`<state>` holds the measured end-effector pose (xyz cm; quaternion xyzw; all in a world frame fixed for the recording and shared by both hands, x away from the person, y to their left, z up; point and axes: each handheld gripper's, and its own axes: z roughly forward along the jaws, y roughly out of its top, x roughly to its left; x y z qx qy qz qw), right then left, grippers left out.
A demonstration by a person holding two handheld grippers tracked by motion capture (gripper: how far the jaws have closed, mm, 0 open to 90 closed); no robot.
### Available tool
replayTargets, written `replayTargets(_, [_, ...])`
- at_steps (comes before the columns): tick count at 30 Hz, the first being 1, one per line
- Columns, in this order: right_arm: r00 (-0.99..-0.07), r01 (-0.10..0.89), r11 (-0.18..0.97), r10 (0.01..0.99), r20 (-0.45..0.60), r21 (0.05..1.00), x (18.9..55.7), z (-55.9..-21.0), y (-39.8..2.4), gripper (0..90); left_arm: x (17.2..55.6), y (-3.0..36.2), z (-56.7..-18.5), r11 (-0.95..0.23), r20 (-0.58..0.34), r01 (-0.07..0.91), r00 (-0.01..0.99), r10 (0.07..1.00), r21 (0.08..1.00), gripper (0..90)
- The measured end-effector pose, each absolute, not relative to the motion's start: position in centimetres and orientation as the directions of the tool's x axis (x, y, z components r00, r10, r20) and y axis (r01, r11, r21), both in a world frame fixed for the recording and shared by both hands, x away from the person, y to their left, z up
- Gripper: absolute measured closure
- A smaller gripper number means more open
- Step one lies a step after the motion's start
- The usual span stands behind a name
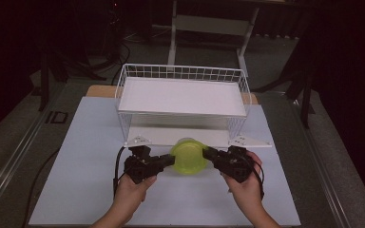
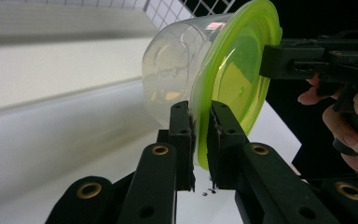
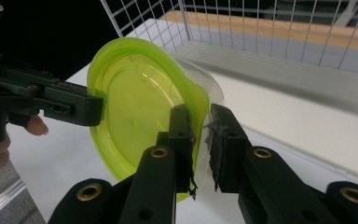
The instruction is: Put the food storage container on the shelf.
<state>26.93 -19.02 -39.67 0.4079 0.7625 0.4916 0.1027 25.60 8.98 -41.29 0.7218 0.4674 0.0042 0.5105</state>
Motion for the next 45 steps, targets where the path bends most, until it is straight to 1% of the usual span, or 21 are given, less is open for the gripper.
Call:
replayTargets(10, [-0.651,0.501,0.154,0.715,0.254,0.852,28.1,-36.5,-18.9,79.8,26.5,9.4,-38.0,-0.029,-0.464,0.650,0.573,0.676,0.759,81.8])
replayTargets(17, [-0.645,0.490,0.128,0.718,0.260,0.862,29.7,-34.3,-18.6,79.7,28.3,9.9,-35.4,0.001,-0.475,0.630,0.583,0.659,0.776,81.9])
replayTargets(24, [-0.644,0.469,0.121,0.725,0.245,0.875,31.1,-31.9,-18.0,79.6,29.6,10.6,-33.4,0.036,-0.484,0.611,0.588,0.648,0.791,82.1])
replayTargets(26, [-0.643,0.467,0.121,0.726,0.242,0.876,31.6,-31.4,-17.8,79.6,30.0,10.6,-33.0,0.030,-0.473,0.604,0.591,0.654,0.796,82.1])
replayTargets(33, [-0.632,0.489,0.116,0.730,0.259,0.865,33.8,-29.5,-17.3,79.5,32.2,11.1,-31.0,0.041,-0.489,0.620,0.574,0.657,0.784,81.8])
replayTargets(39, [-0.623,0.514,0.096,0.725,0.294,0.853,35.3,-28.6,-17.1,79.5,33.0,11.3,-30.4,0.064,-0.507,0.625,0.565,0.650,0.778,81.3])
replayTargets(40, [-0.615,0.539,0.089,0.721,0.319,0.838,36.1,-28.5,-16.9,79.6,33.8,11.5,-30.5,0.082,-0.518,0.630,0.550,0.655,0.772,78.1])
replayTargets(43, [-0.595,0.567,0.086,0.730,0.335,0.819,37.2,-28.6,-16.6,79.6,34.6,11.5,-30.7,0.085,-0.517,0.636,0.535,0.668,0.767,78.0])
replayTargets(45, [-0.579,0.593,0.079,0.733,0.356,0.801,37.8,-28.6,-16.5,79.6,35.1,11.5,-30.7,0.081,-0.516,0.637,0.537,0.667,0.767,73.4])
